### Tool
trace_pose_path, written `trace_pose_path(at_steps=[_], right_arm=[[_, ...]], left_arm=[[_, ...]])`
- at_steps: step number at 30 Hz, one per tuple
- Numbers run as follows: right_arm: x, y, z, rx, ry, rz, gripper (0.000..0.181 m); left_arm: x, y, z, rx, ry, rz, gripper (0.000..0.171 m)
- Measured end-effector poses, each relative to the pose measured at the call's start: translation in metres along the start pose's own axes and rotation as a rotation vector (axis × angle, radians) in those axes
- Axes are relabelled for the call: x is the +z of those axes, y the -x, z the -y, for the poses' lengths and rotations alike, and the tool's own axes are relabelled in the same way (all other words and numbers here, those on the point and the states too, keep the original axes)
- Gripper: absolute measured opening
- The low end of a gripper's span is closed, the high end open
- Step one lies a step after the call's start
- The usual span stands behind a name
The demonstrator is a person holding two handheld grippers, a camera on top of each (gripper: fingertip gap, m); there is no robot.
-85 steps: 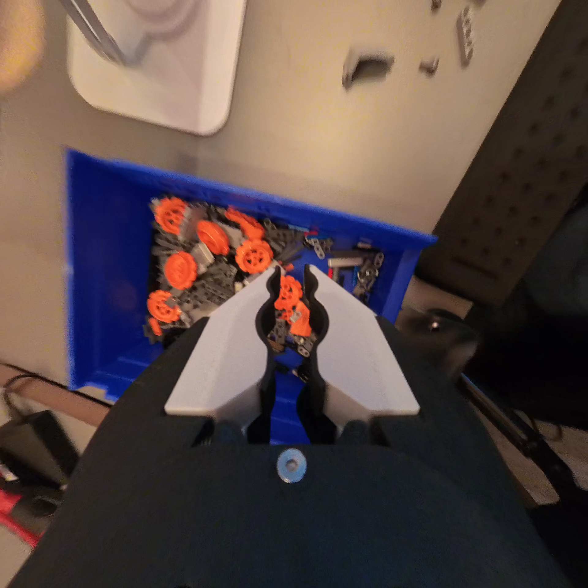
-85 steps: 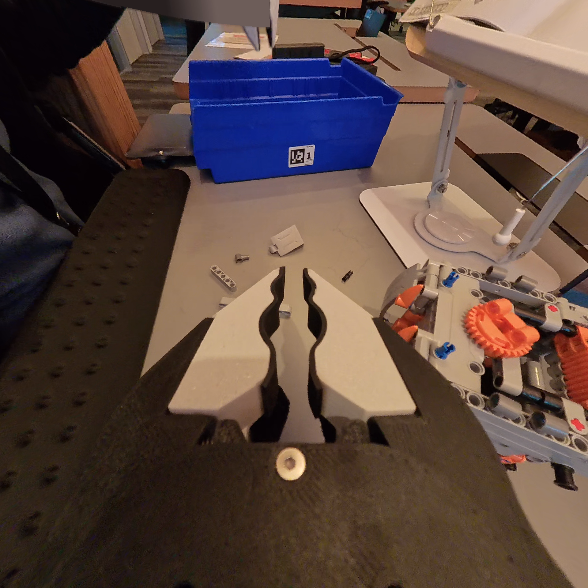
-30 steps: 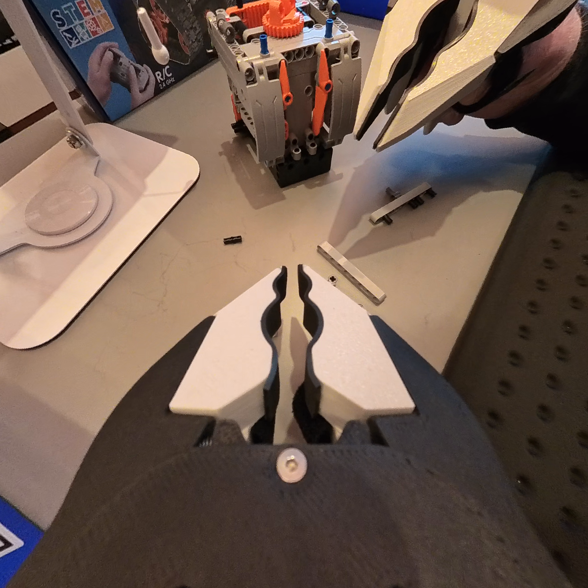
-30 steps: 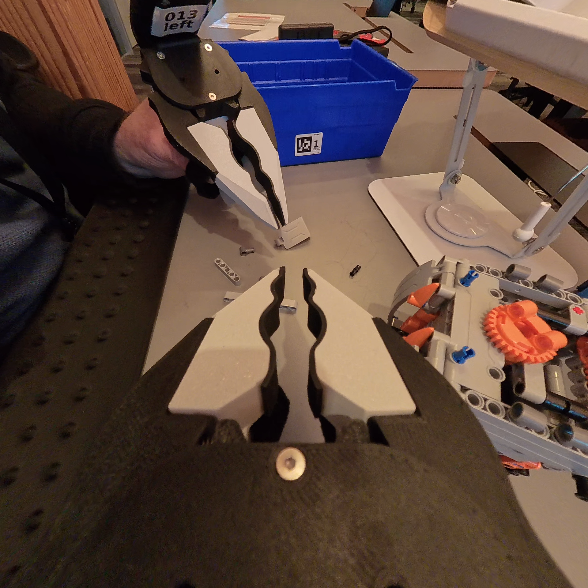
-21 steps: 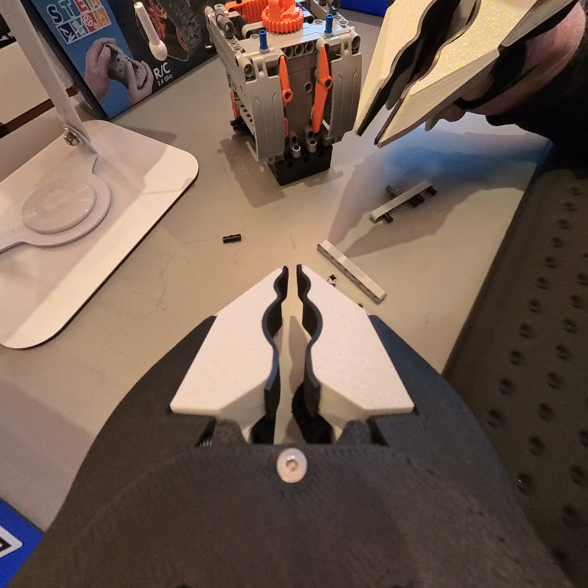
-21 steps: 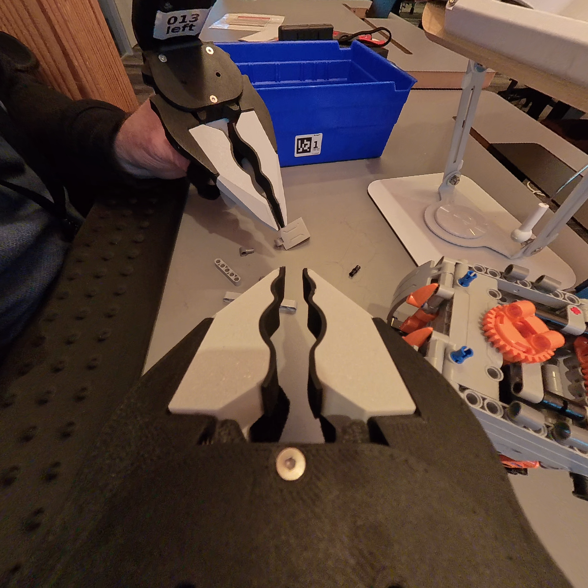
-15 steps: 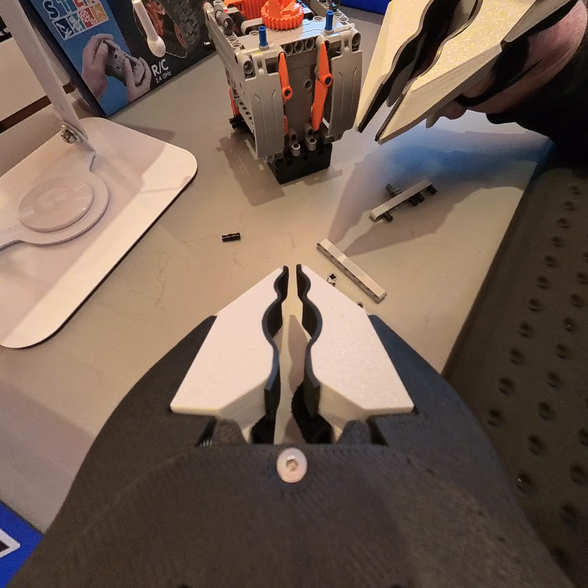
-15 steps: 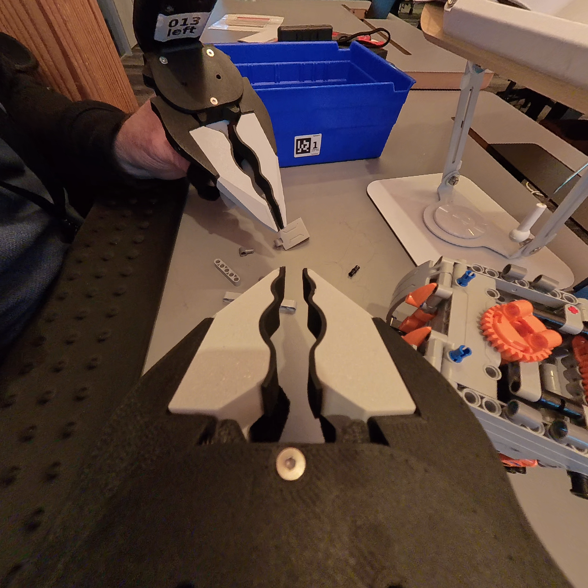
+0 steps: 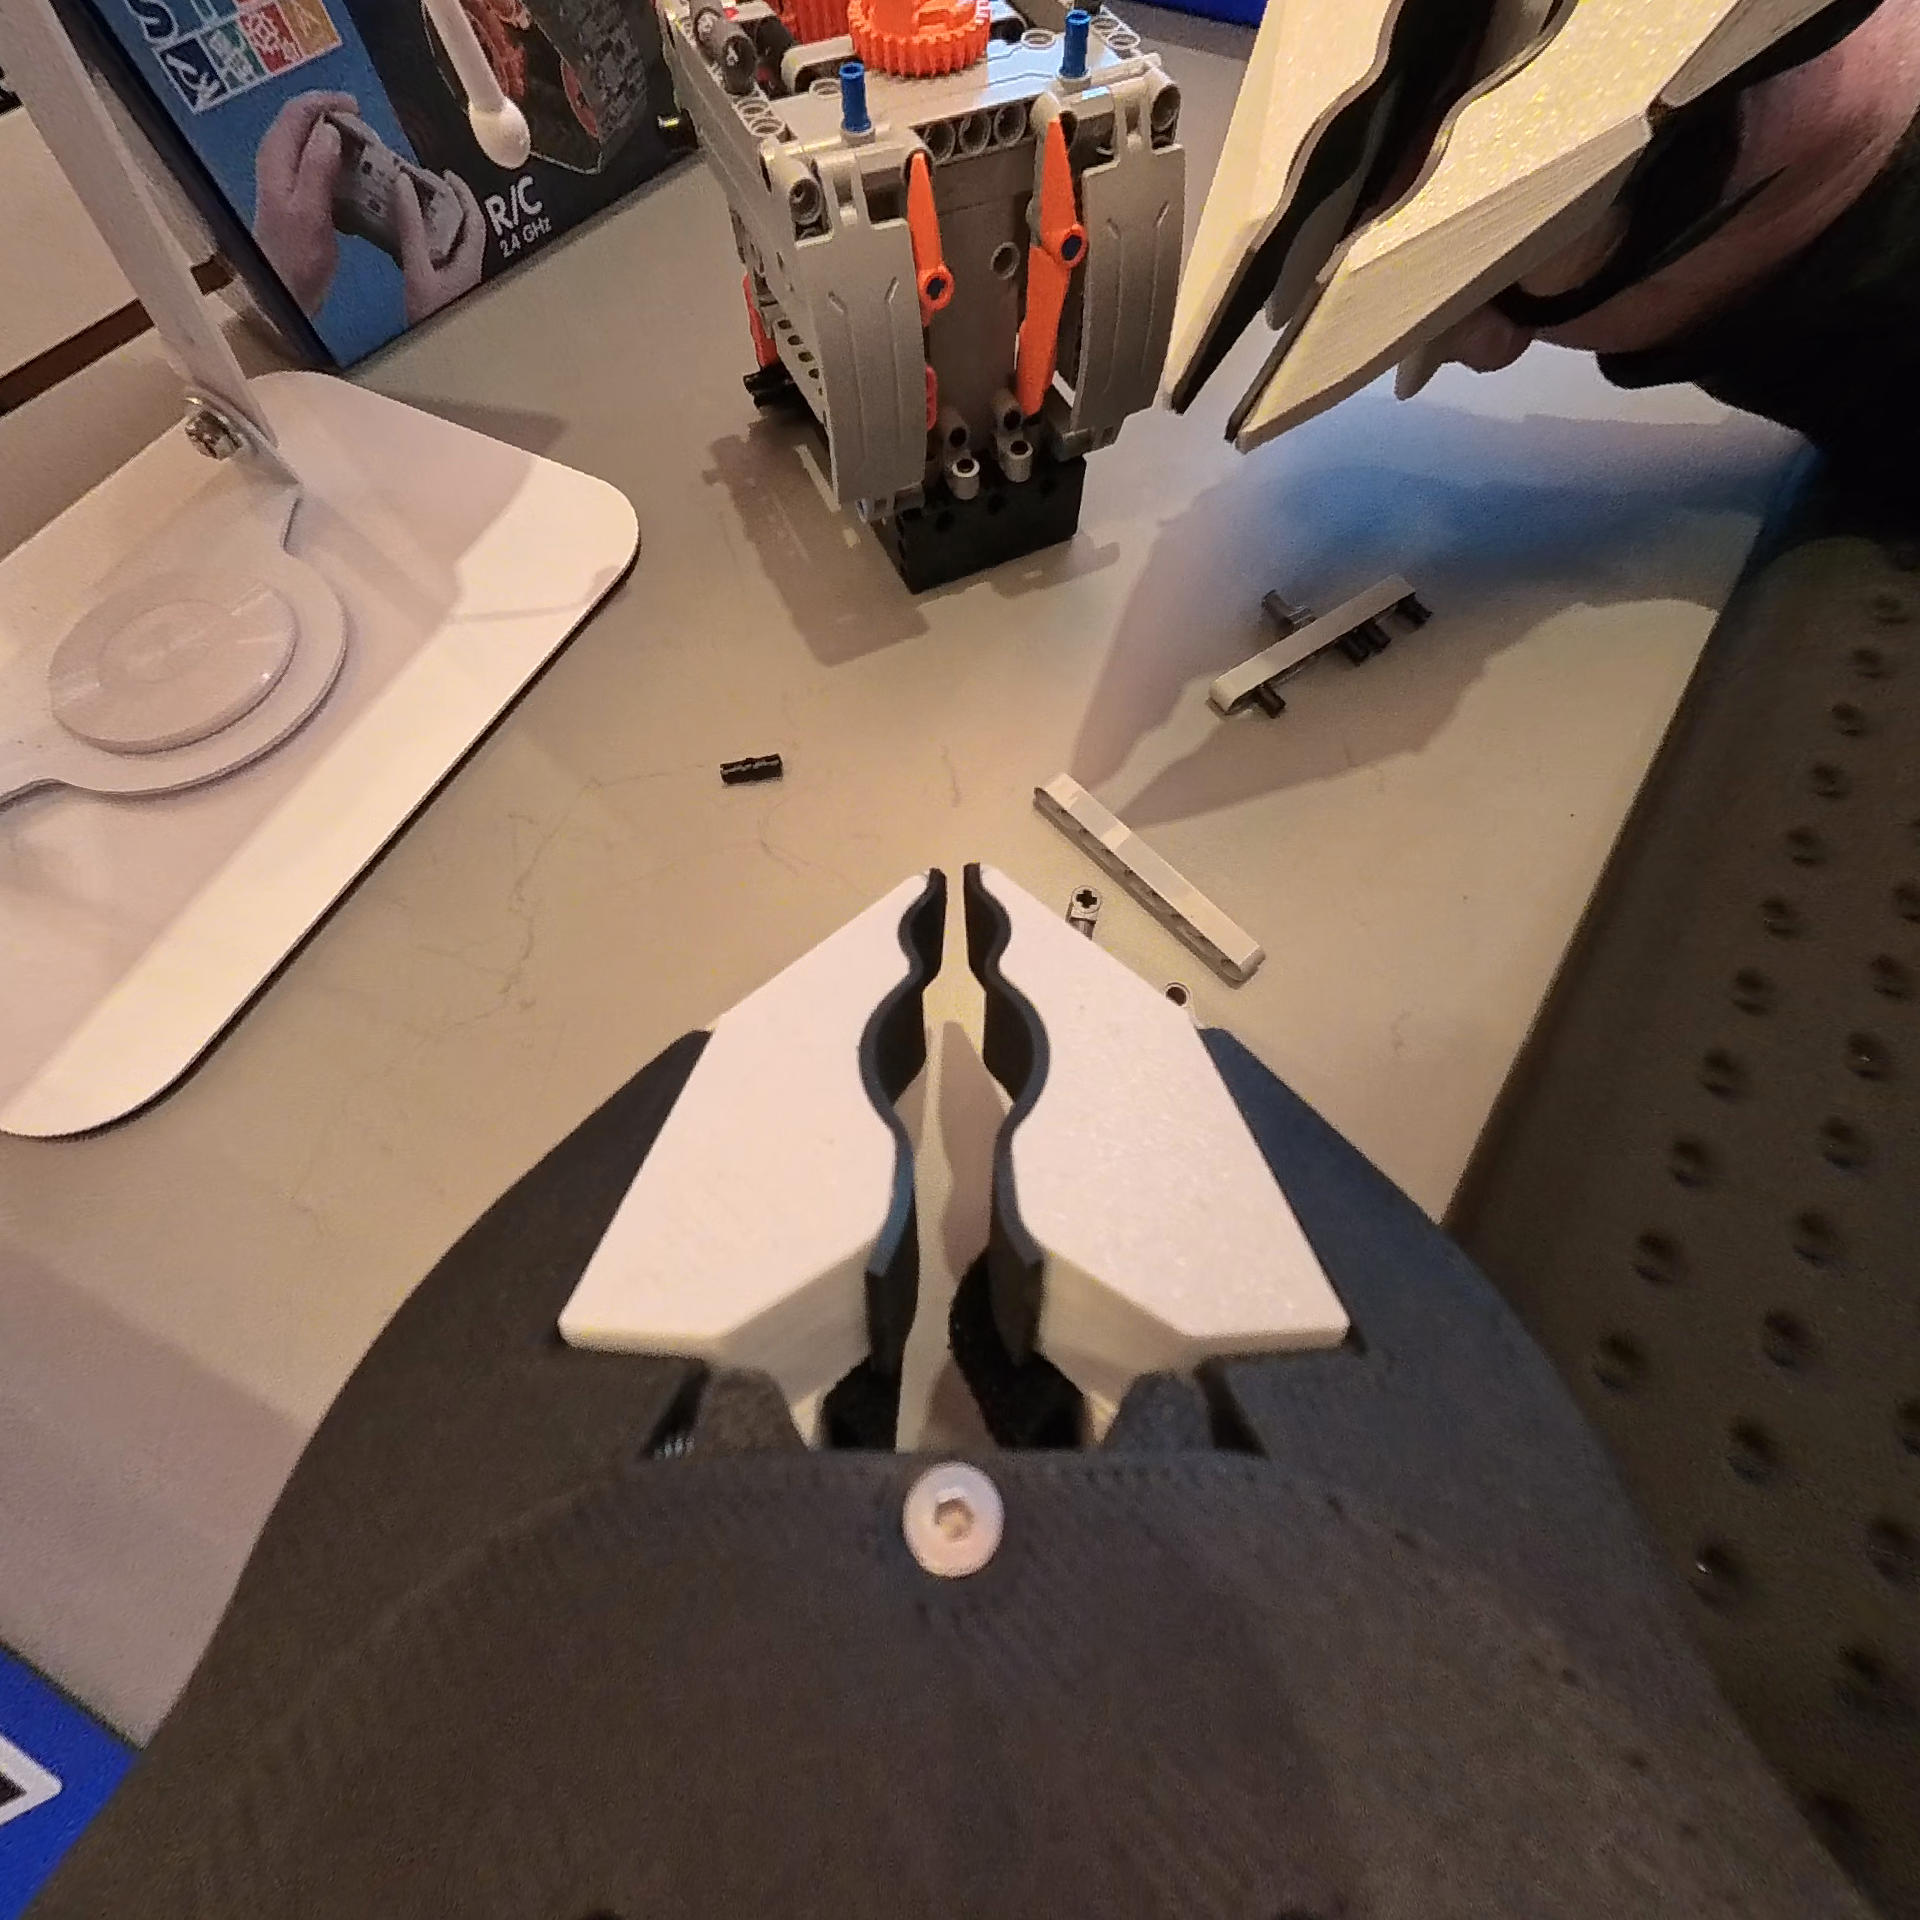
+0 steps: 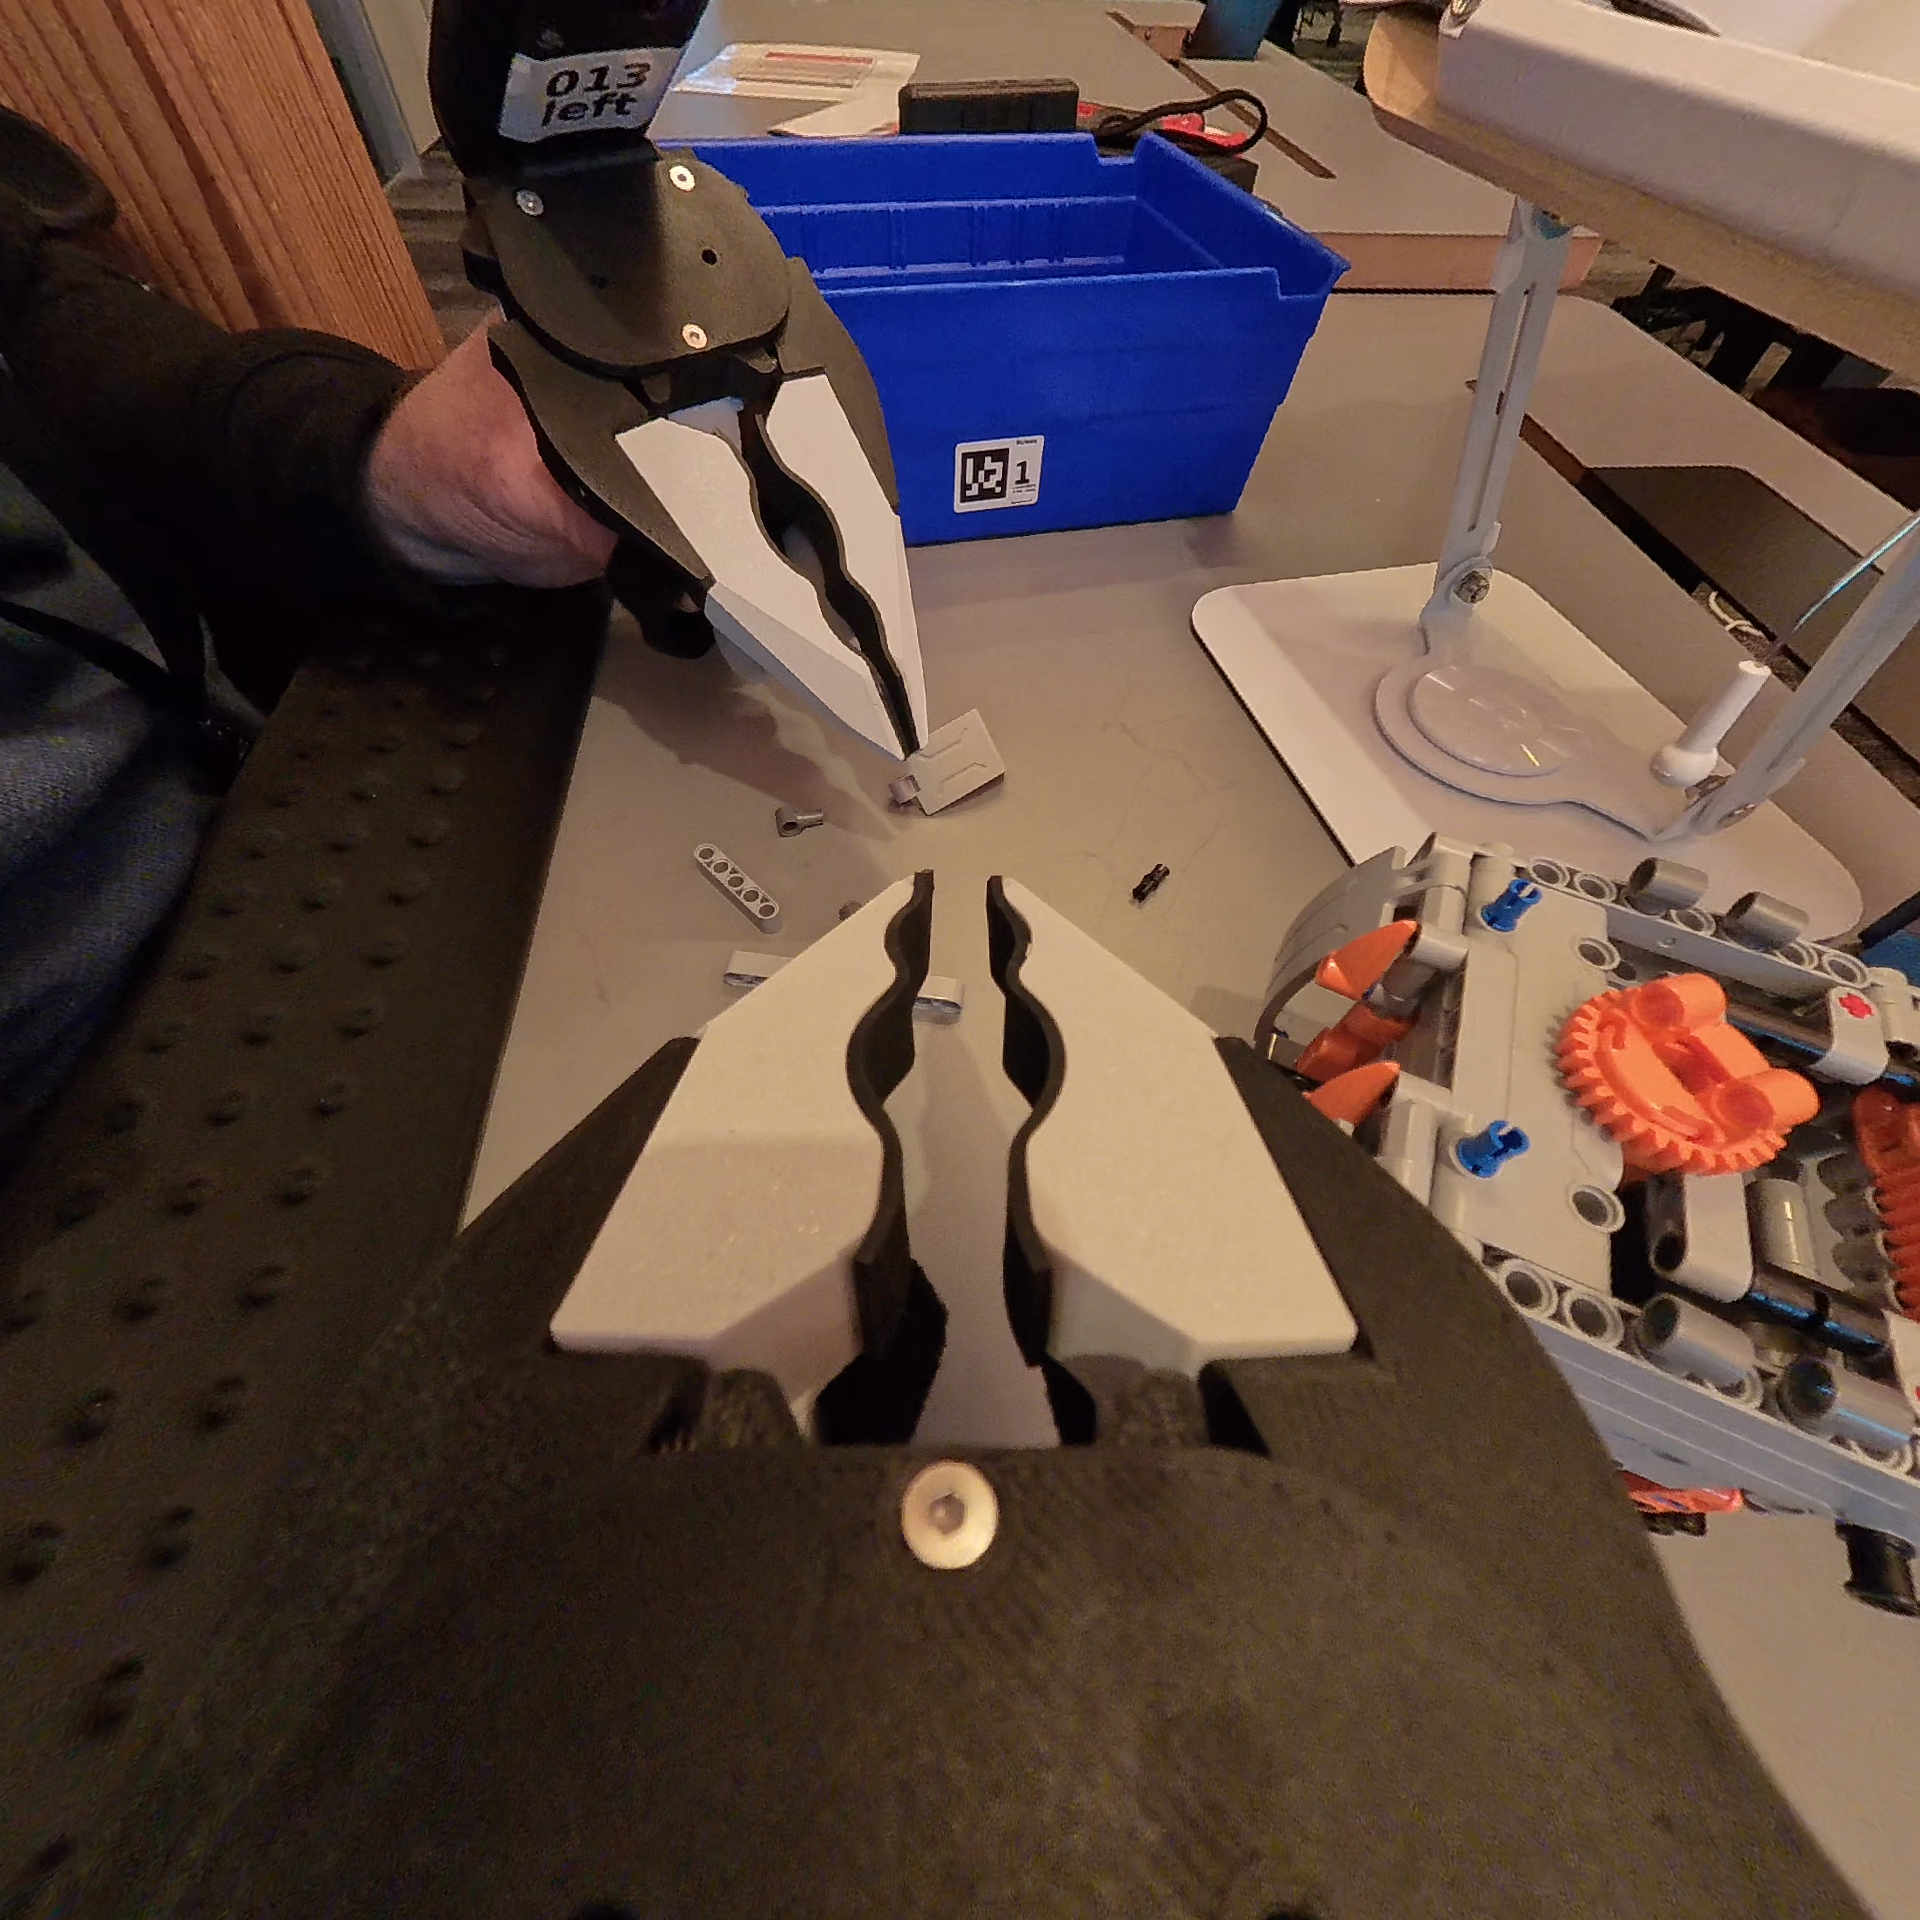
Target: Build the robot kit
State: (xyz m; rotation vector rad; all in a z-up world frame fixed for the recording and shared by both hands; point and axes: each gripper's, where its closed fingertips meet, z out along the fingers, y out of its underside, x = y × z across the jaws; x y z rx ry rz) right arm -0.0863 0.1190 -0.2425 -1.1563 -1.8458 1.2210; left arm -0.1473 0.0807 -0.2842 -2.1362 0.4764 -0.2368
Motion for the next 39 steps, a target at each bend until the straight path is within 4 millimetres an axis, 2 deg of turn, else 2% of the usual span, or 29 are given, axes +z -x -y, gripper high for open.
trace_pose_path(at_steps=[18,26,28,31,34,39], right_arm=[[-0.002,-0.002,0.0,-0.003,0.007,-0.014,0.008],[-0.018,-0.015,0.005,-0.011,0.023,-0.106,0.01],[-0.022,-0.016,-0.002,-0.018,0.067,-0.124,0.01],[-0.031,-0.018,-0.023,0.032,0.158,-0.137,0.012],[-0.036,-0.012,-0.035,0.071,0.198,-0.12,0.017],[-0.026,0.003,-0.052,0.071,0.296,-0.095,0.017]], left_arm=[[0.001,0.001,-0.001,-0.009,0.005,0.001,0.0],[-0.002,0.008,-0.002,-0.047,0.0,0.009,0.0],[-0.004,0.01,0.0,-0.074,-0.013,0.006,0.003],[-0.006,0.011,0.0,-0.085,-0.016,0.009,0.007],[-0.006,0.01,0.001,-0.076,-0.02,0.016,0.008],[-0.004,0.008,-0.003,-0.094,0.007,0.001,0.01]])
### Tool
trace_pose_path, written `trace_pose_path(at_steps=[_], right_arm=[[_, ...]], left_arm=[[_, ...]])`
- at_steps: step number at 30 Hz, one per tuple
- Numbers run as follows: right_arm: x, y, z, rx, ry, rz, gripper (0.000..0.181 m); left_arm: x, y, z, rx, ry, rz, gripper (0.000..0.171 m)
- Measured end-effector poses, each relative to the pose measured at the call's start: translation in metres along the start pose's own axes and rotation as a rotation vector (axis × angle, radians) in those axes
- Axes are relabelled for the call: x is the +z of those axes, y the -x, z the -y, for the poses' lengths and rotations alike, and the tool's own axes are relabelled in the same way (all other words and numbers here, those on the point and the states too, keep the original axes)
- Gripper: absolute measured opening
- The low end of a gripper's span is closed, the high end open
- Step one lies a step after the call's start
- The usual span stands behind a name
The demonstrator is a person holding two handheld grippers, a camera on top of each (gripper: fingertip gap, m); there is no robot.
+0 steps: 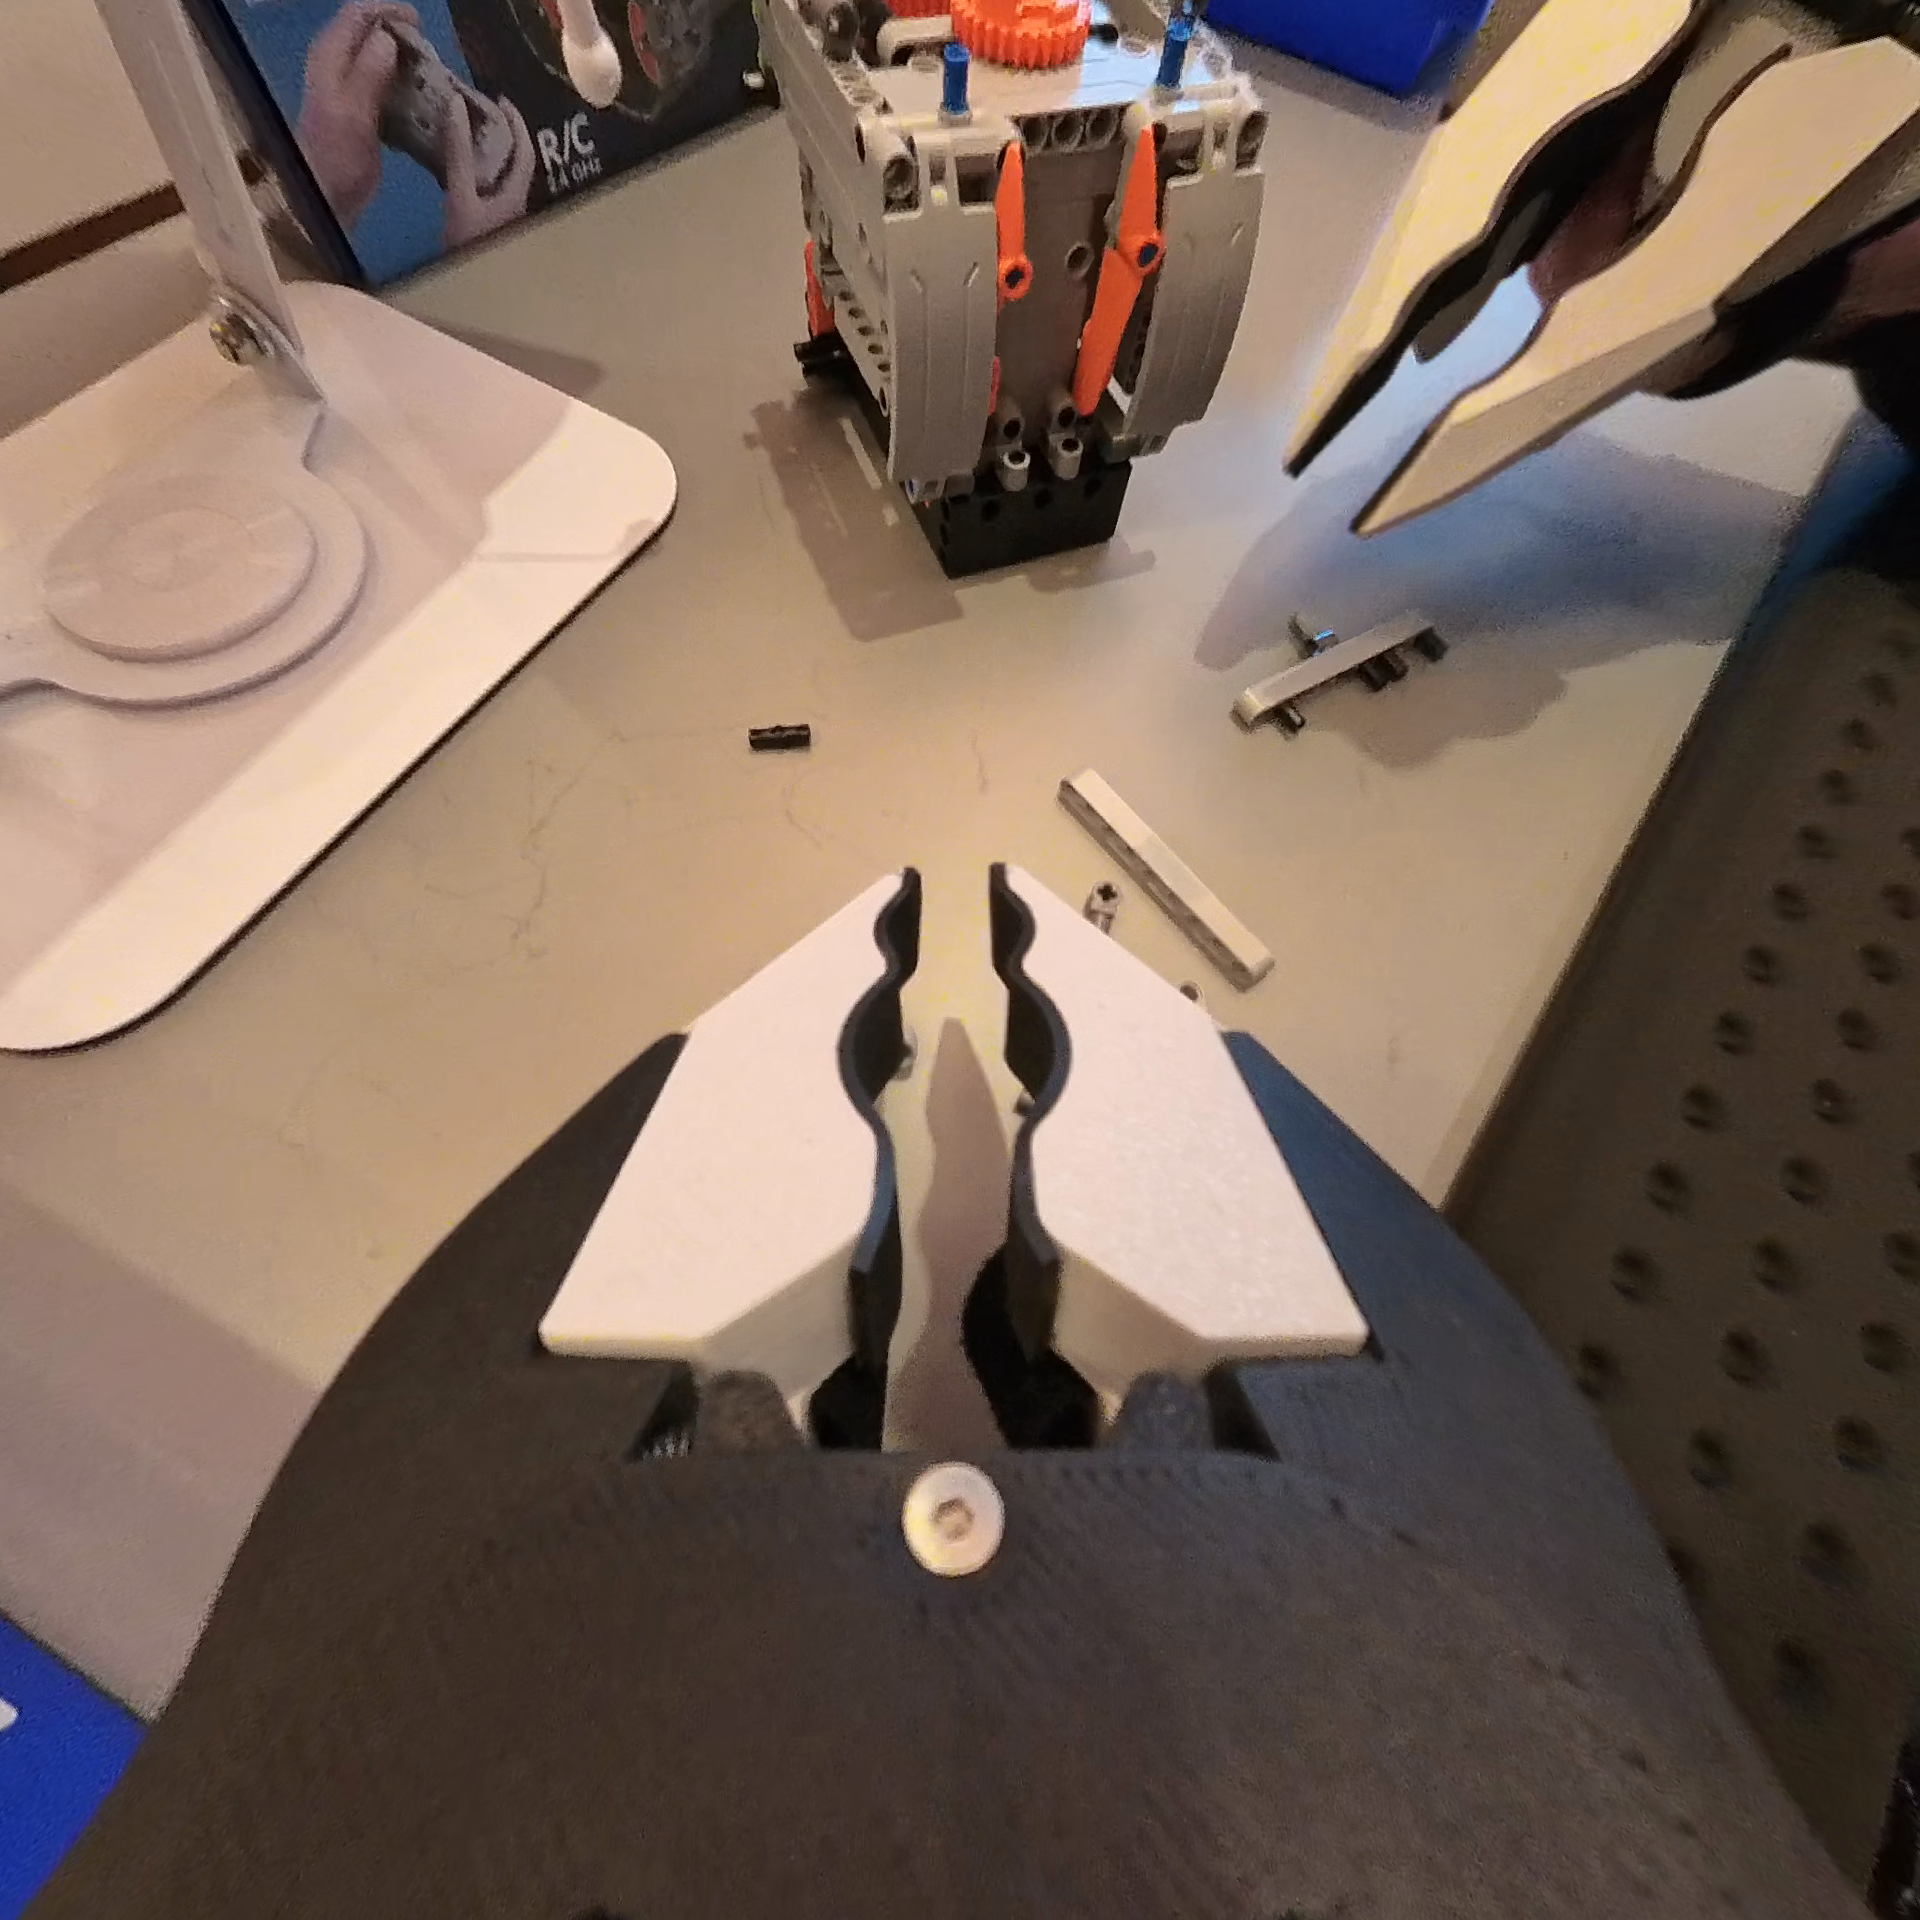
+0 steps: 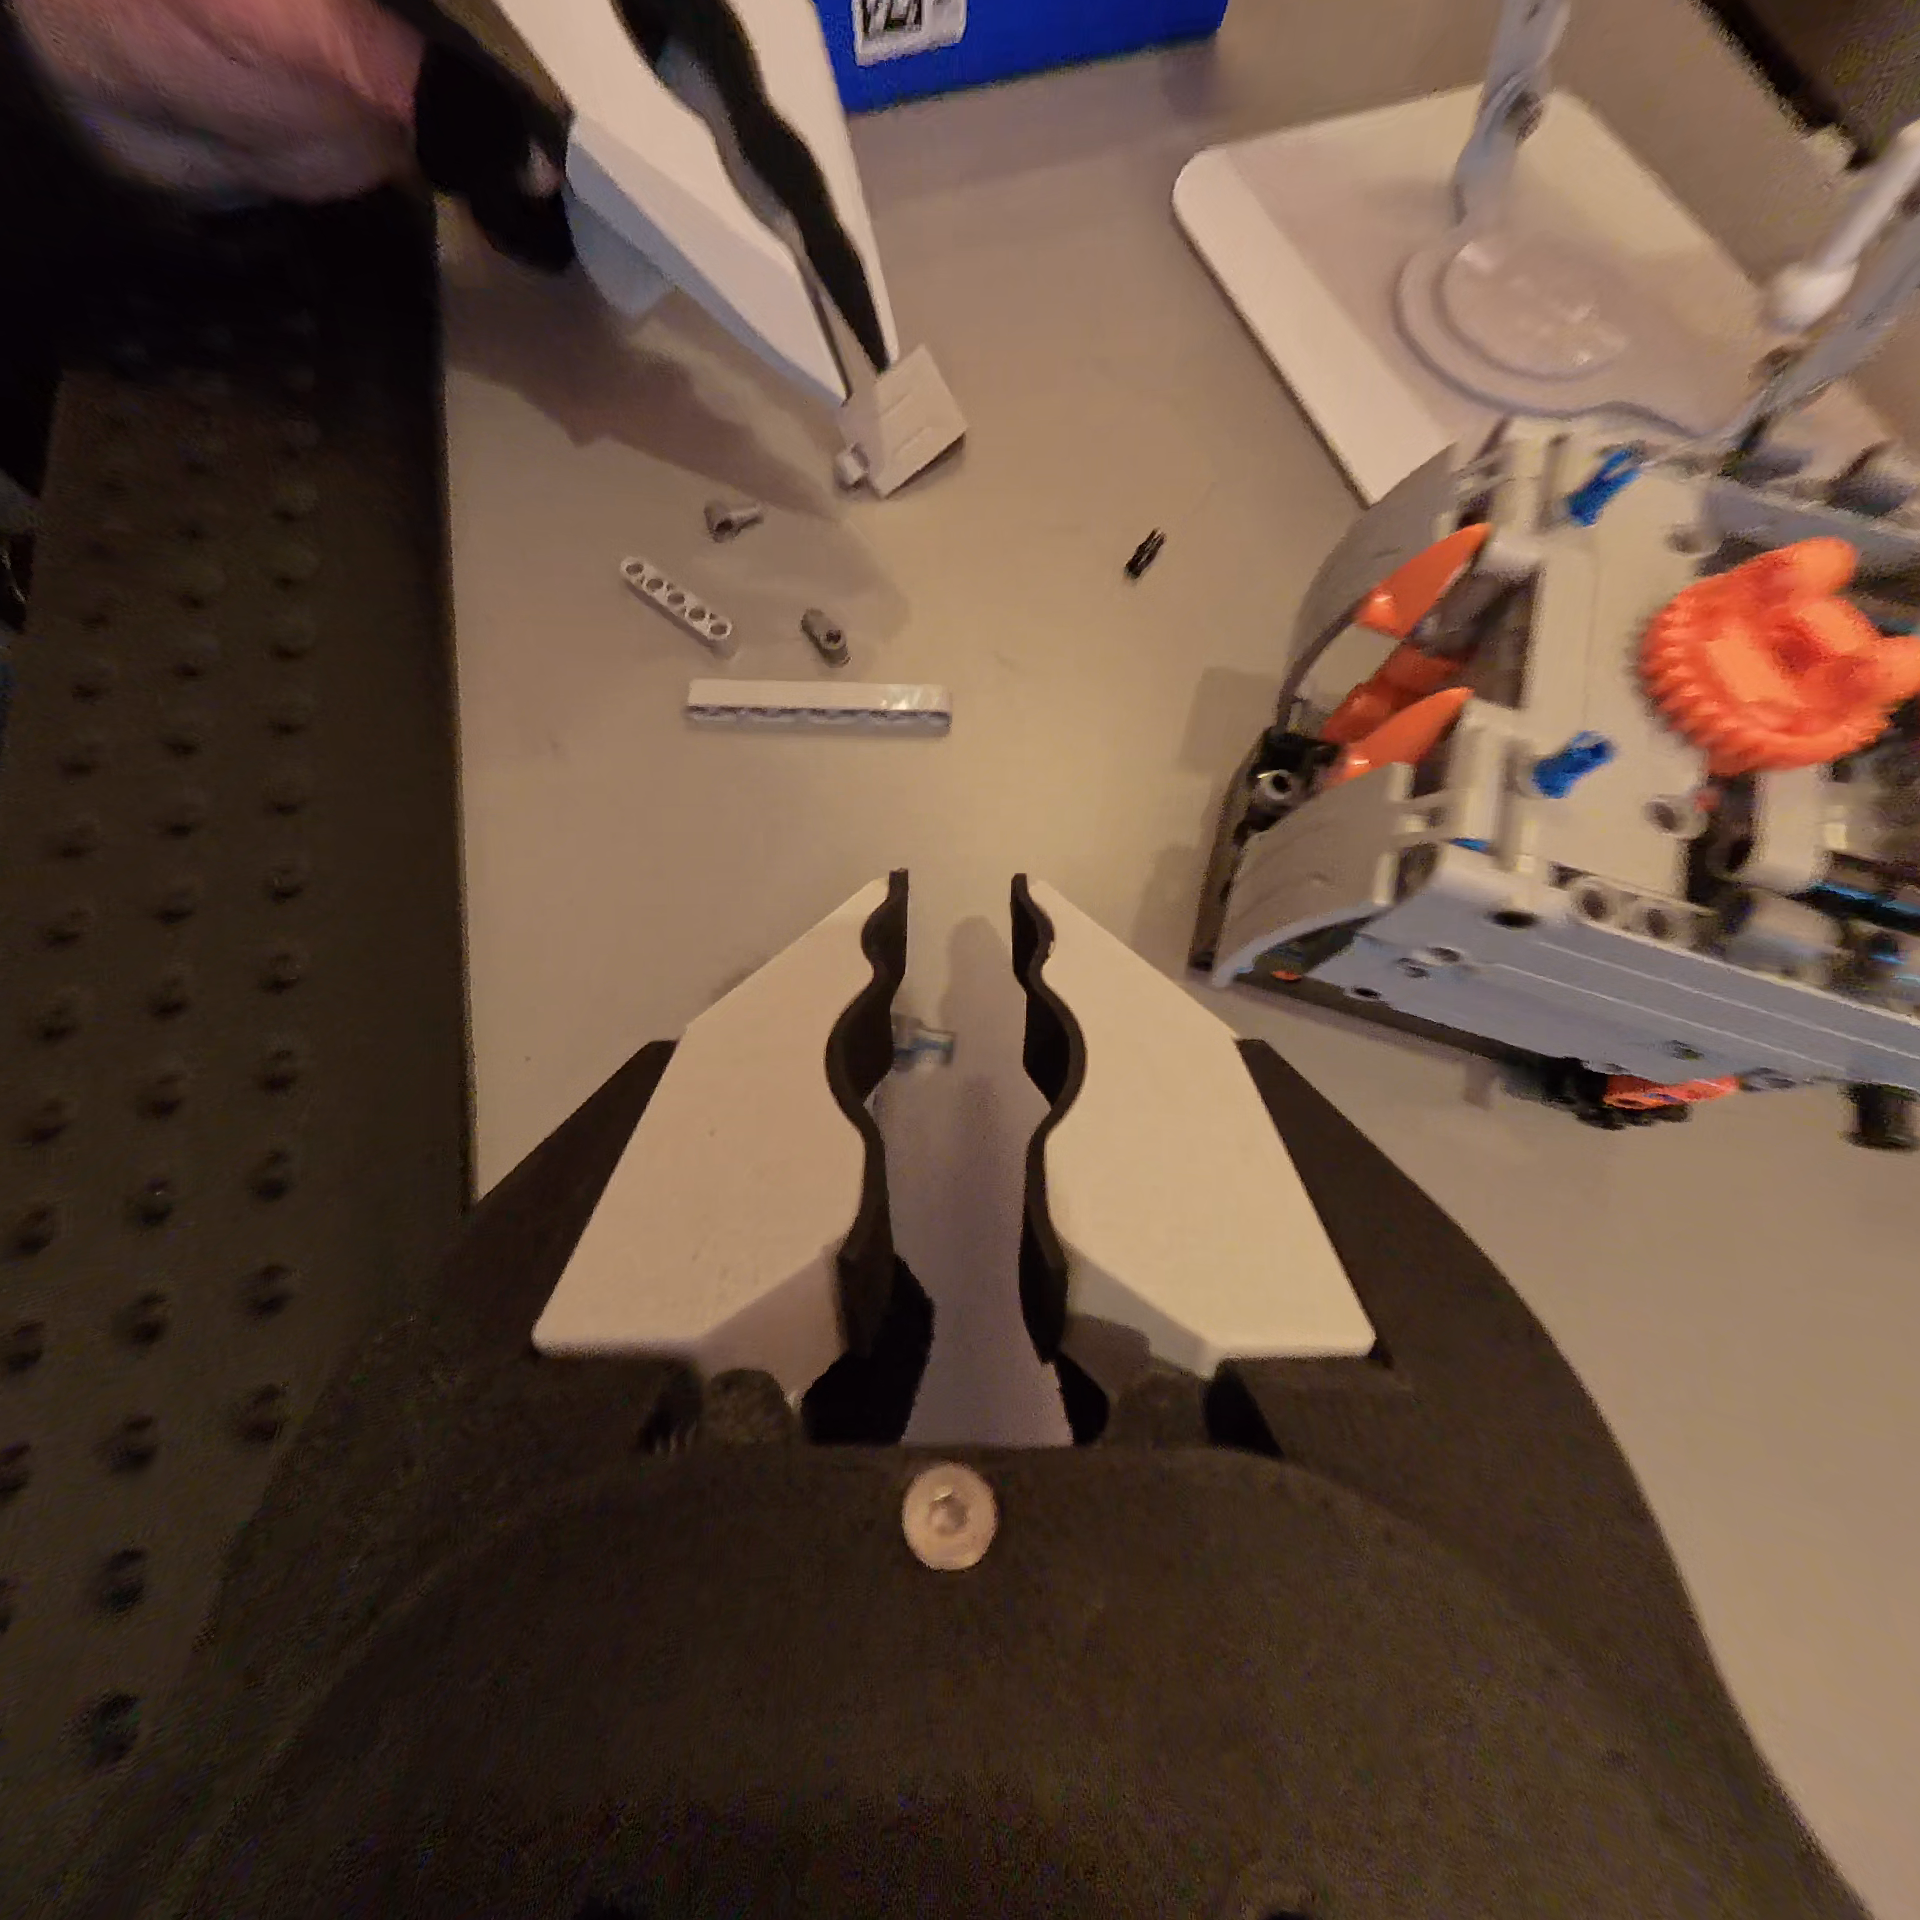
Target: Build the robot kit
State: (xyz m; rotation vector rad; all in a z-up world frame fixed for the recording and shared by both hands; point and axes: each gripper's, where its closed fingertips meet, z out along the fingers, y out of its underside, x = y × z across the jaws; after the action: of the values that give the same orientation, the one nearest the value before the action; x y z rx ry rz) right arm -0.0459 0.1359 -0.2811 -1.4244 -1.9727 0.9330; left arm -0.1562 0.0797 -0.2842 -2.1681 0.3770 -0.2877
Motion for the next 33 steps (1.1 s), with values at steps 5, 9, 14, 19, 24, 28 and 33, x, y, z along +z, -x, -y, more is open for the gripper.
trace_pose_path(at_steps=[5,9,14,19,24,28,33], right_arm=[[0.014,0.01,-0.021,-0.036,0.127,0.019,0.017],[0.011,0.012,-0.02,-0.024,0.09,0.033,0.017],[0.004,0.01,-0.016,-0.004,0.048,0.038,0.017],[-0.001,0.015,-0.024,0.046,0.054,0.07,0.017],[0.0,0.023,-0.033,0.007,0.106,0.047,0.019],[-0.002,0.023,-0.04,-0.003,0.153,-0.003,0.019],[0.0,0.028,-0.057,0.018,0.224,-0.004,0.018]], left_arm=[[-0.001,-0.018,-0.013,-0.032,0.096,-0.087,0.017],[-0.004,-0.048,-0.039,0.057,0.23,-0.15,0.021],[0.001,-0.066,-0.06,0.145,0.343,-0.175,0.02],[0.003,-0.063,-0.06,0.17,0.348,-0.154,0.007],[0.004,-0.059,-0.057,0.213,0.327,-0.115,0.006],[0.001,-0.055,-0.052,0.229,0.309,-0.097,0.006],[-0.002,-0.06,-0.042,0.268,0.257,-0.096,0.005]])
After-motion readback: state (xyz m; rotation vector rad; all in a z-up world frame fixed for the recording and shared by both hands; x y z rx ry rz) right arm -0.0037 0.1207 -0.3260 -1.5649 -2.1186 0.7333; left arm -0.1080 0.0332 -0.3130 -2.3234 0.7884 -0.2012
